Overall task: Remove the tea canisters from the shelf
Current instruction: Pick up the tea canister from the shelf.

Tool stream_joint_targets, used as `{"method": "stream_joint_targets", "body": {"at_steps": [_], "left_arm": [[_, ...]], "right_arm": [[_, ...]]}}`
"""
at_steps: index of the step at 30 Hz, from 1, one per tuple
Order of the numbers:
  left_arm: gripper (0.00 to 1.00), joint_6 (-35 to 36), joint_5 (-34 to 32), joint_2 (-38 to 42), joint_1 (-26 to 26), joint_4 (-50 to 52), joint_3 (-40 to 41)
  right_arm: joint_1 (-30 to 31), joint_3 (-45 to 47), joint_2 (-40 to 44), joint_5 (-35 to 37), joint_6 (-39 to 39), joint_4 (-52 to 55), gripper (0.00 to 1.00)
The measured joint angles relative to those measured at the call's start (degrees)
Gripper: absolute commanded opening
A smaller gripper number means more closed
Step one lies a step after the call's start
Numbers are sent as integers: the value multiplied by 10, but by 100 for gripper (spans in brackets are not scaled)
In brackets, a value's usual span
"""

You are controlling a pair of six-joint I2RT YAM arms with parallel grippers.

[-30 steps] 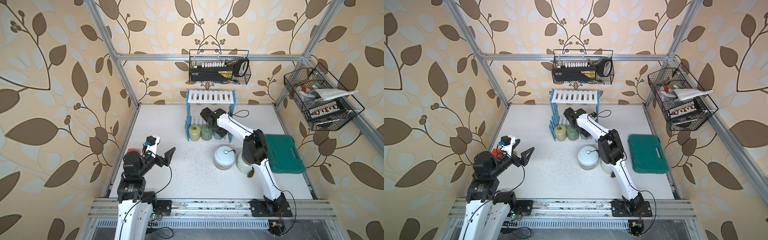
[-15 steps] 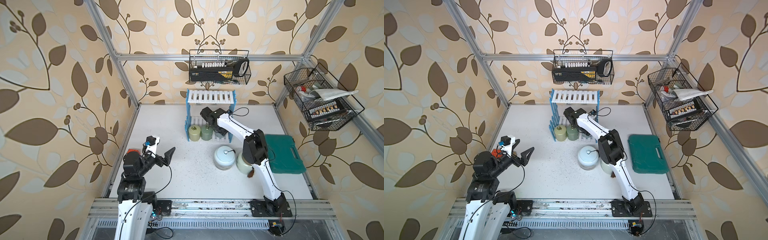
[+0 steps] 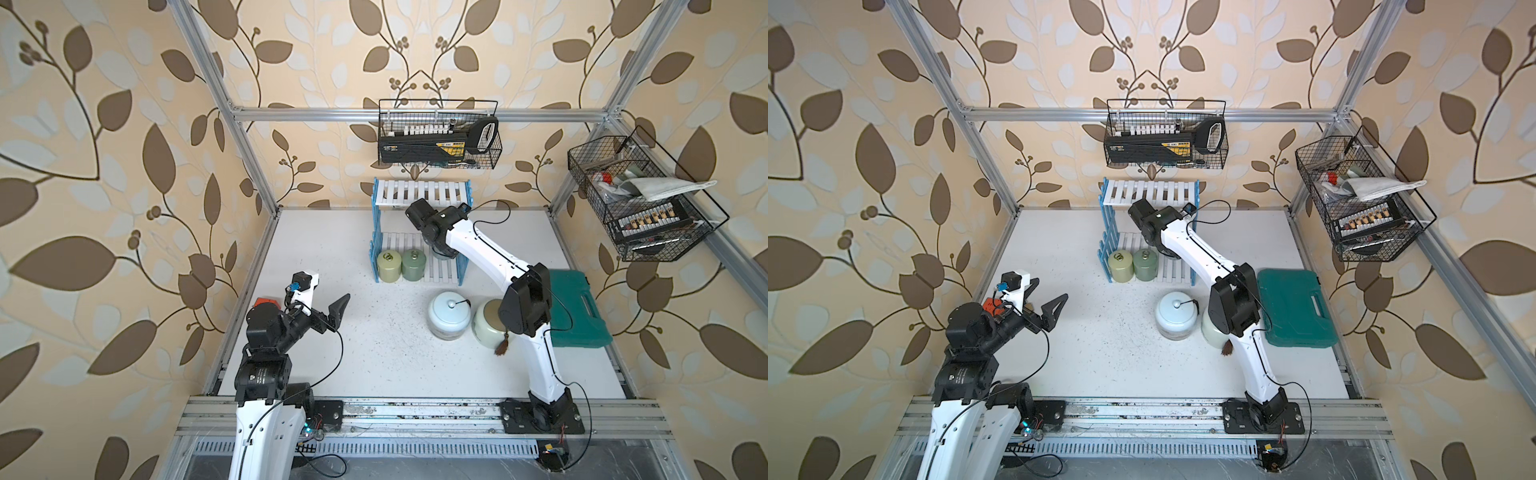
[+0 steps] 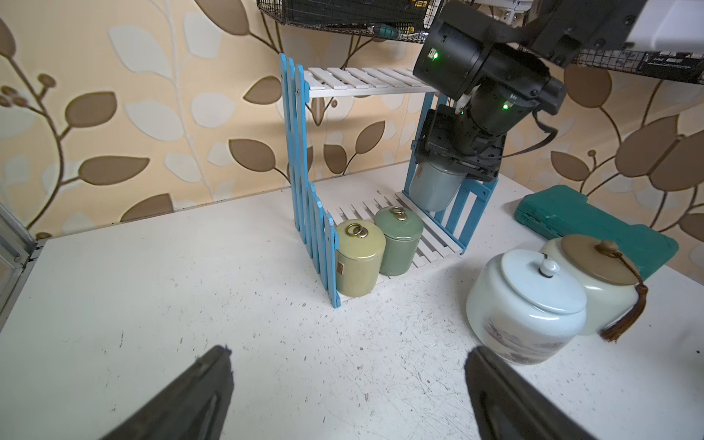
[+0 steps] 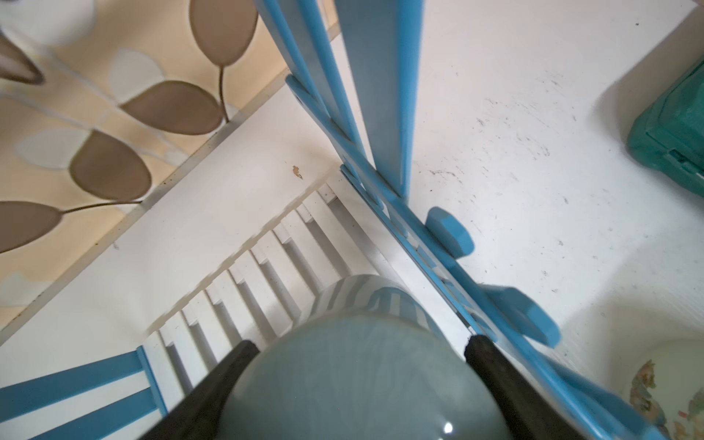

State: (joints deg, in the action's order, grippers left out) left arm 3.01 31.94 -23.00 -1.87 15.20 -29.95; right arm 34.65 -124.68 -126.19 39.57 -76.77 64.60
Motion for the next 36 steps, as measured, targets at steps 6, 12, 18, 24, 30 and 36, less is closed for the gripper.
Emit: {"method": "stream_joint_targets", "body": {"at_steps": [6, 12, 18, 24, 30, 36], "left_arm": [[99, 0, -1, 4, 0, -1, 1], [99, 0, -3, 6, -1, -2, 1], [99, 0, -3, 6, -1, -2, 2], [99, 0, -3, 6, -4, -3, 2], [99, 0, -3, 6, -8, -3, 2], [99, 1, -1, 5, -12, -2, 2]], "right_arm": [[8, 61, 65, -9, 29, -18, 53], [38, 113, 135, -11, 73, -33, 52], [75, 133, 185, -26, 139, -49, 52], [113, 195, 224, -47, 223, -81, 52], [155, 256, 250, -97, 335, -136, 52], [181, 295, 270, -167, 448, -191, 53]]}}
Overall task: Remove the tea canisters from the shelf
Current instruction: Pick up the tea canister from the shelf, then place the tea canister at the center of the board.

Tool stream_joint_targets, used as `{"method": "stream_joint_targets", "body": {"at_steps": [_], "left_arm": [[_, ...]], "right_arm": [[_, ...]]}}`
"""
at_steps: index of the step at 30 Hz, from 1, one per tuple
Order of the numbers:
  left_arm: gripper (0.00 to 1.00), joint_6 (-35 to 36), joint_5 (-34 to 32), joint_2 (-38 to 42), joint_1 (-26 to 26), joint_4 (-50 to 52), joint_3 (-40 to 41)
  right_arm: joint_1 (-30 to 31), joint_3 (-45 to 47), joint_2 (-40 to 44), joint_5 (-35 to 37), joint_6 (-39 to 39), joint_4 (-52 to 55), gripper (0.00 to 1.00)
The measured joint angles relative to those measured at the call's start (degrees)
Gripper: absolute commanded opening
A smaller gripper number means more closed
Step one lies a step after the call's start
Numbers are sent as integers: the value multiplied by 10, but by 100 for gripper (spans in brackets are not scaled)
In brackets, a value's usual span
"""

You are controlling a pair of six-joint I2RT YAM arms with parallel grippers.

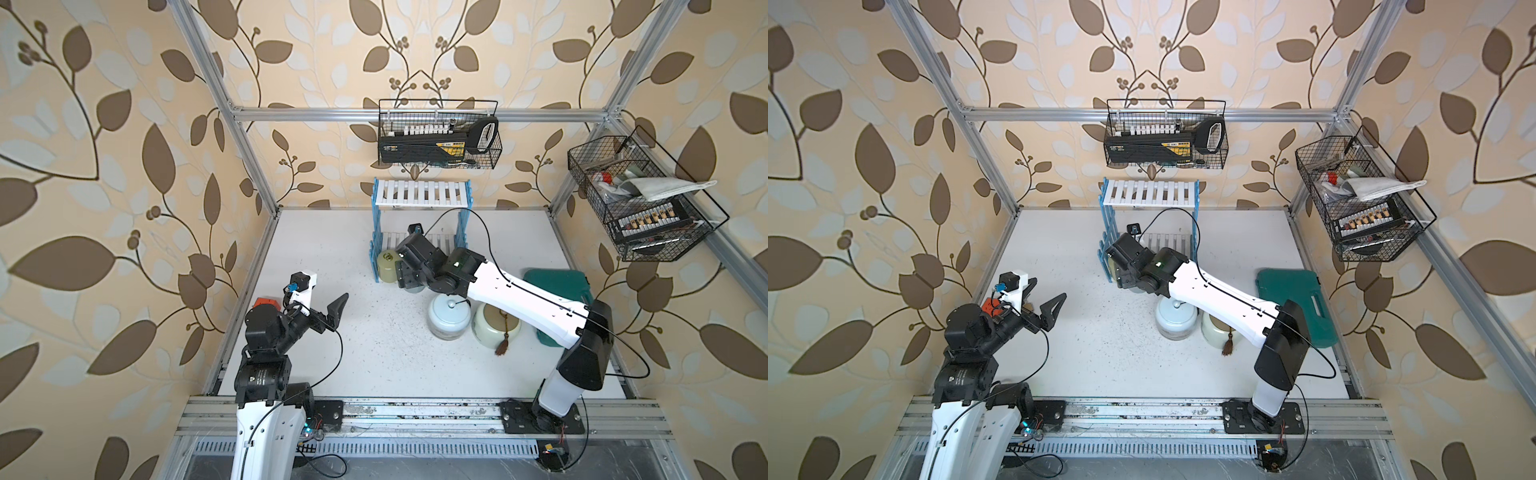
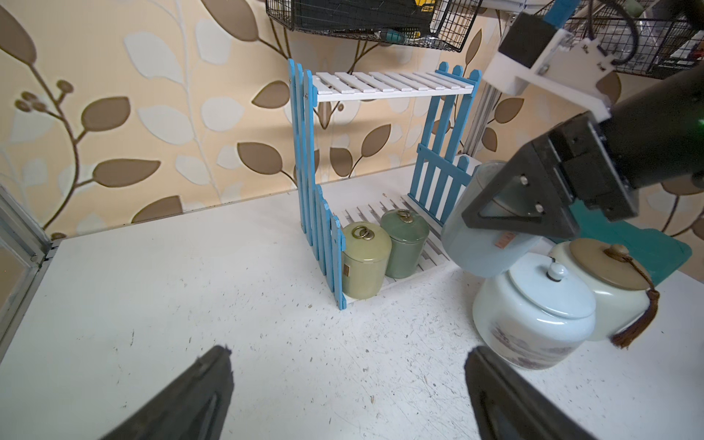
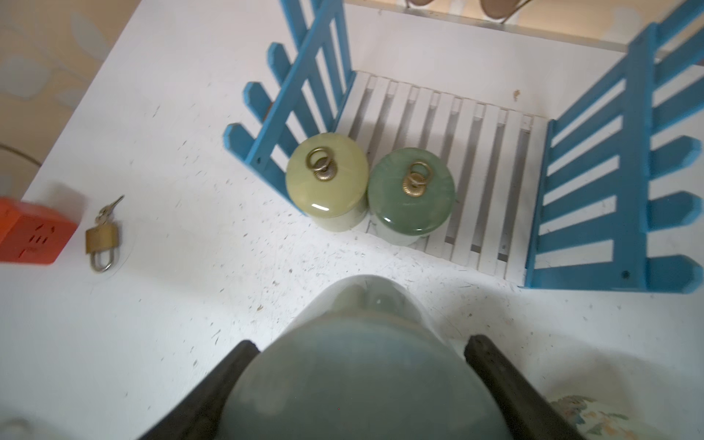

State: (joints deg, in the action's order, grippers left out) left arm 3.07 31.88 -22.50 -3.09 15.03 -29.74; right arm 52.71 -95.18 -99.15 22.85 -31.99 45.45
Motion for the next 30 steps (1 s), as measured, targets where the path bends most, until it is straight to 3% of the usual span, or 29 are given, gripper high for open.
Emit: {"method": "stream_joint_targets", "body": {"at_steps": [17, 30], "left_arm": [[99, 0, 1, -4, -3, 1, 0], [99, 1, 3, -7, -6, 3, 0]], "right_arm": [[58, 19, -63, -101, 167, -63, 54], [17, 119, -76, -162, 170, -126, 55]]}}
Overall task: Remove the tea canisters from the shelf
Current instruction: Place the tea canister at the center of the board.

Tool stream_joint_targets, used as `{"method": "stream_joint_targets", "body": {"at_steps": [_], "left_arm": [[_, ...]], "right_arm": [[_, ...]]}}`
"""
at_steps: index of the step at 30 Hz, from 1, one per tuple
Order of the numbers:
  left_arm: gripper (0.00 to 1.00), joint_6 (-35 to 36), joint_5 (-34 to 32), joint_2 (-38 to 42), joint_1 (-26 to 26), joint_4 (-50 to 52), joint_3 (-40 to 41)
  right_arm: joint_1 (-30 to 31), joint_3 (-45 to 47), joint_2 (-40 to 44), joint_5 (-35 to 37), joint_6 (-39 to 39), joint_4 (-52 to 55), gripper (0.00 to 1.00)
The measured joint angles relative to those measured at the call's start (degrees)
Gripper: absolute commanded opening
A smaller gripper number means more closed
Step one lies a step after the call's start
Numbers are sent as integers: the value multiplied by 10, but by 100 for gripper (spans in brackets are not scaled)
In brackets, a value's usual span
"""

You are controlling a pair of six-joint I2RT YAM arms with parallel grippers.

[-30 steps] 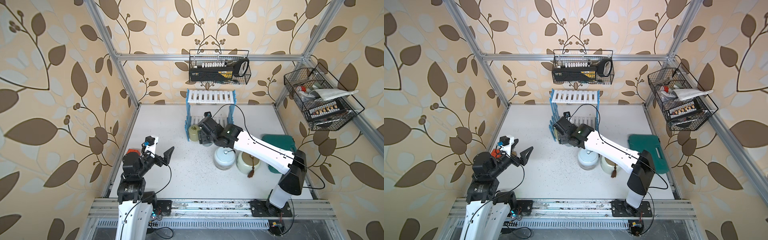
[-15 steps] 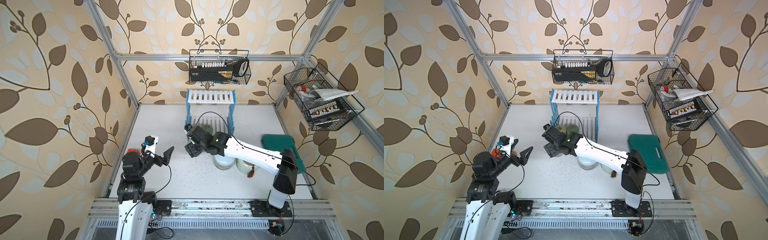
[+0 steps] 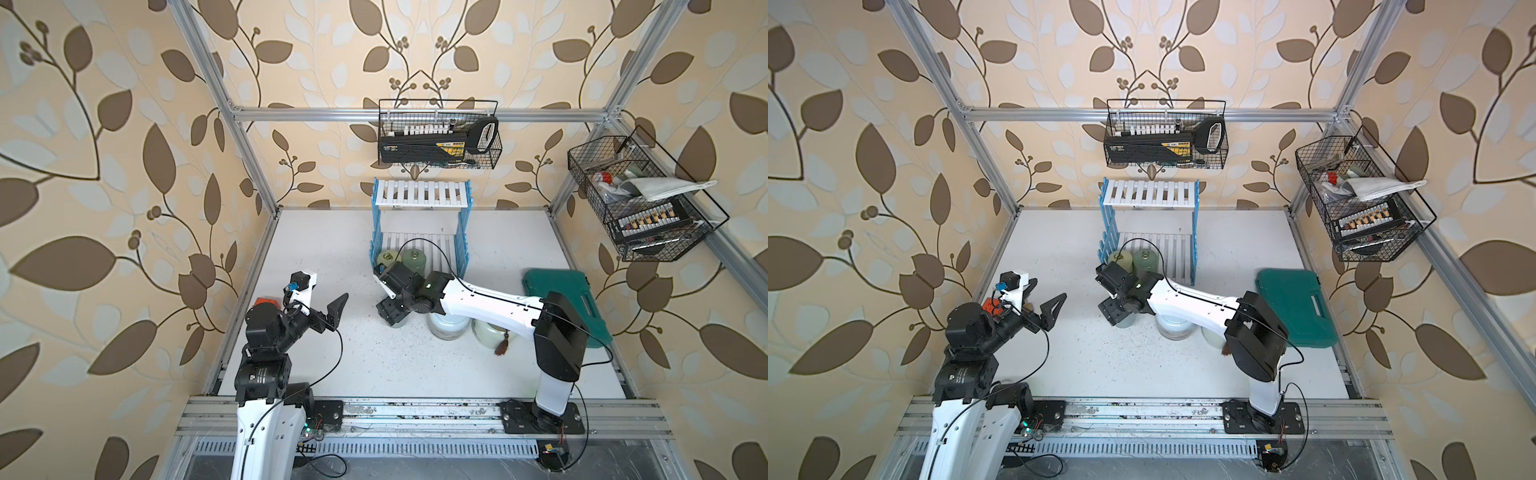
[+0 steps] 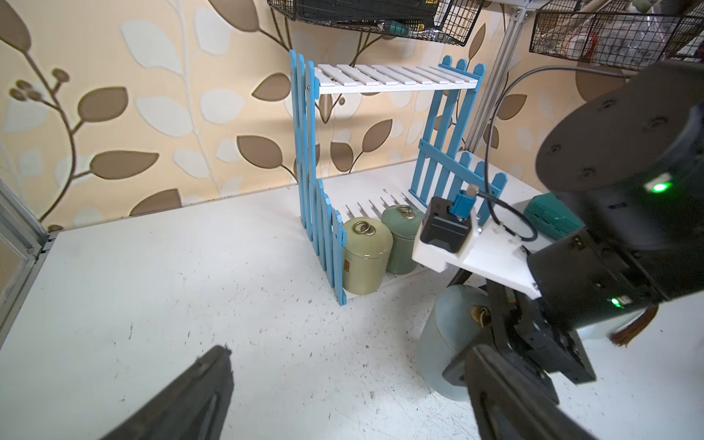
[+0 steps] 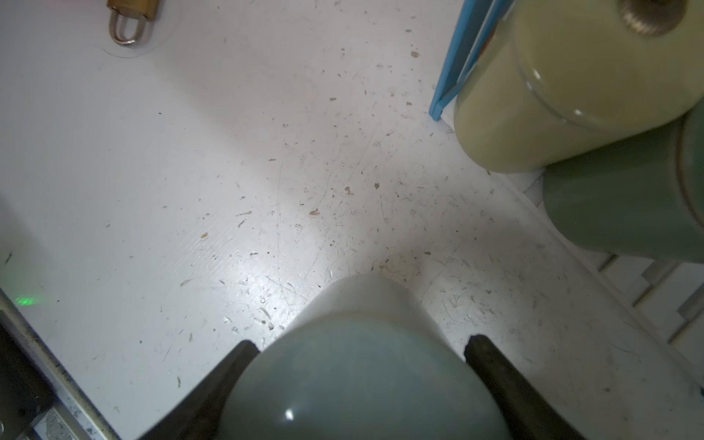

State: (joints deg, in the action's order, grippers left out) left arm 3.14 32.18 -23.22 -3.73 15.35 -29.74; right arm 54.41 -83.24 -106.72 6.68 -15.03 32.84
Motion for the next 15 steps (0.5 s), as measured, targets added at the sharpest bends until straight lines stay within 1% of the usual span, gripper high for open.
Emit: {"method": "stream_joint_targets", "body": {"at_steps": [5, 15], "left_arm": [[99, 0, 1, 0, -1, 0, 0], [99, 0, 5, 0, -1, 0, 0]], "right_arm": [[-15, 26, -8, -1, -2, -21, 56], [-14, 27, -35, -10, -1, -43, 59]]}}
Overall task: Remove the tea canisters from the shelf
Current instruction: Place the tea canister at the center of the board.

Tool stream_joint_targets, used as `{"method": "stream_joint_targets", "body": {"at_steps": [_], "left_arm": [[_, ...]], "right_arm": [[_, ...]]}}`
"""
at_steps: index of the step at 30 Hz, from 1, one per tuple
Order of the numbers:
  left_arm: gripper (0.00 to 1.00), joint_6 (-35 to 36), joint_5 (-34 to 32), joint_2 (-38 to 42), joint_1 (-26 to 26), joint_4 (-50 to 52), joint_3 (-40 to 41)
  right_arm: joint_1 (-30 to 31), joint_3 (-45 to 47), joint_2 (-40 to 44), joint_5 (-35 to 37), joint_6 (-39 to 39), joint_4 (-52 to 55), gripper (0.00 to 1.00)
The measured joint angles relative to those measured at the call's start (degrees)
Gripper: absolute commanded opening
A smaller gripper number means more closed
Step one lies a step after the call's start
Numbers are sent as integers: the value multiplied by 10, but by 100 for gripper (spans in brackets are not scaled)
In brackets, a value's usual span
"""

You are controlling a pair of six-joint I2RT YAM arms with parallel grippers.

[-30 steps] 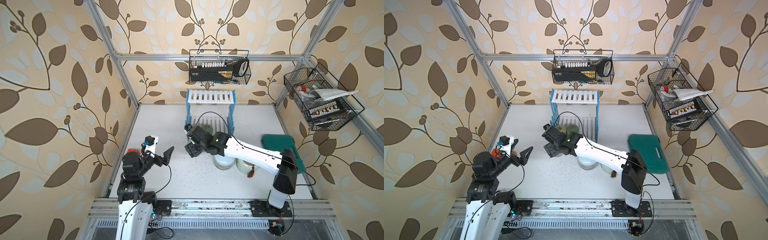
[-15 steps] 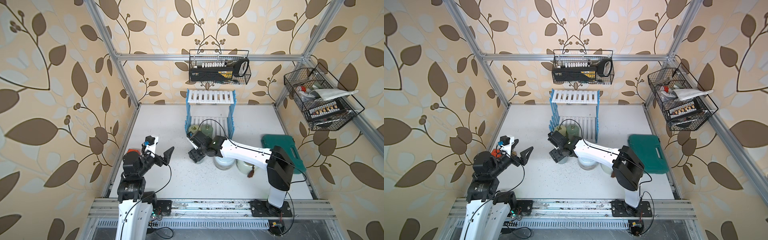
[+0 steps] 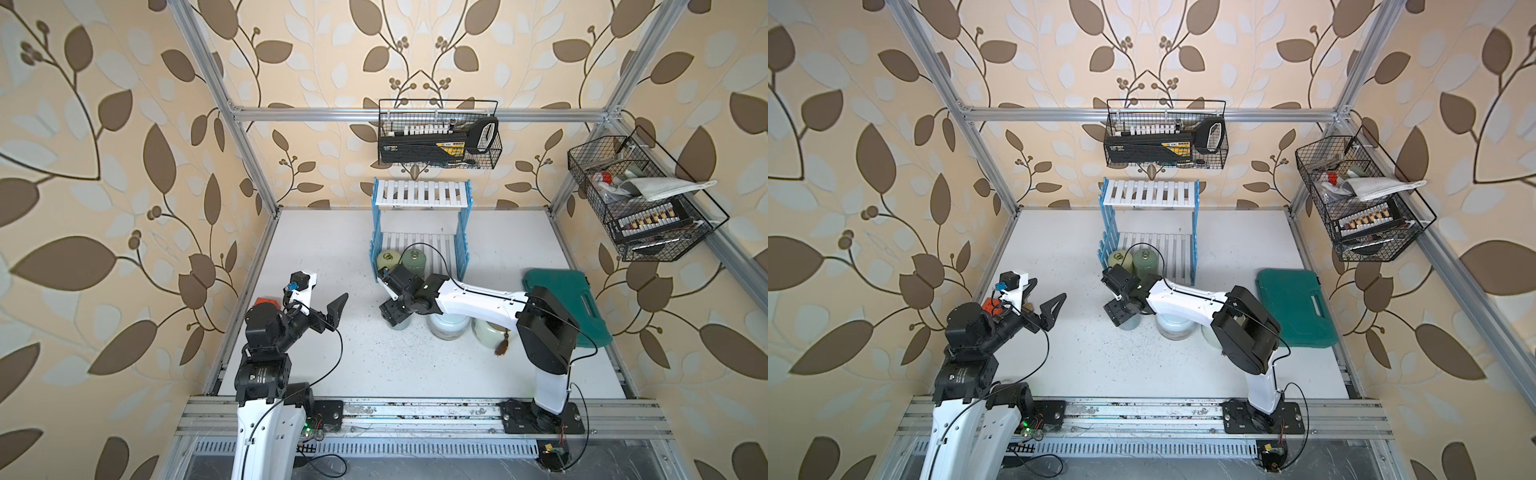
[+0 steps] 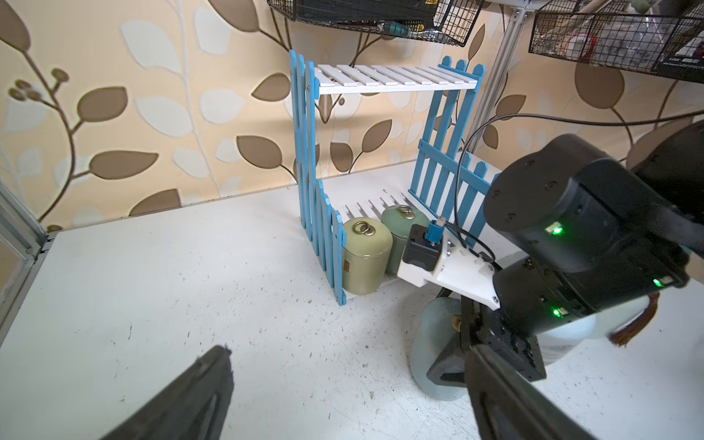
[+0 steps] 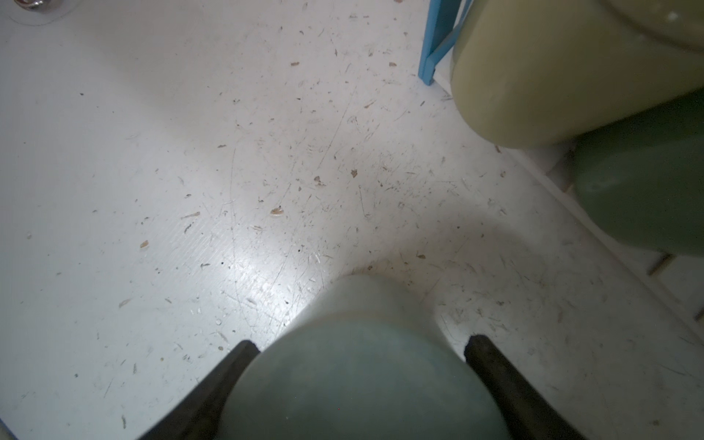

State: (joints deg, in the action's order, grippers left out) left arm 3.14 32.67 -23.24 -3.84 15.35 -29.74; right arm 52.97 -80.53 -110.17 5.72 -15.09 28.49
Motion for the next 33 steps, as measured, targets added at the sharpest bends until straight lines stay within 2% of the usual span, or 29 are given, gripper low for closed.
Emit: {"method": "stream_joint_targets", "body": {"at_steps": [15, 19, 21, 23, 25, 33], "left_arm": [[99, 0, 5, 0, 0, 0, 0], [99, 0, 5, 0, 0, -2, 0], [99, 0, 5, 0, 0, -2, 0], [99, 0, 4, 0, 0, -1, 0], [99, 0, 4, 0, 0, -3, 0], [99, 0, 5, 0, 1, -4, 0]], "right_arm": [[-3, 12, -3, 1, 4, -9, 63], [-3, 17, -3, 5, 4, -16, 71], [-3, 18, -3, 7, 3, -16, 79], [-3, 20, -3, 8, 1, -18, 92], [-3, 25, -3, 11, 0, -22, 99], [0, 30, 1, 22, 2, -22, 99]]}}
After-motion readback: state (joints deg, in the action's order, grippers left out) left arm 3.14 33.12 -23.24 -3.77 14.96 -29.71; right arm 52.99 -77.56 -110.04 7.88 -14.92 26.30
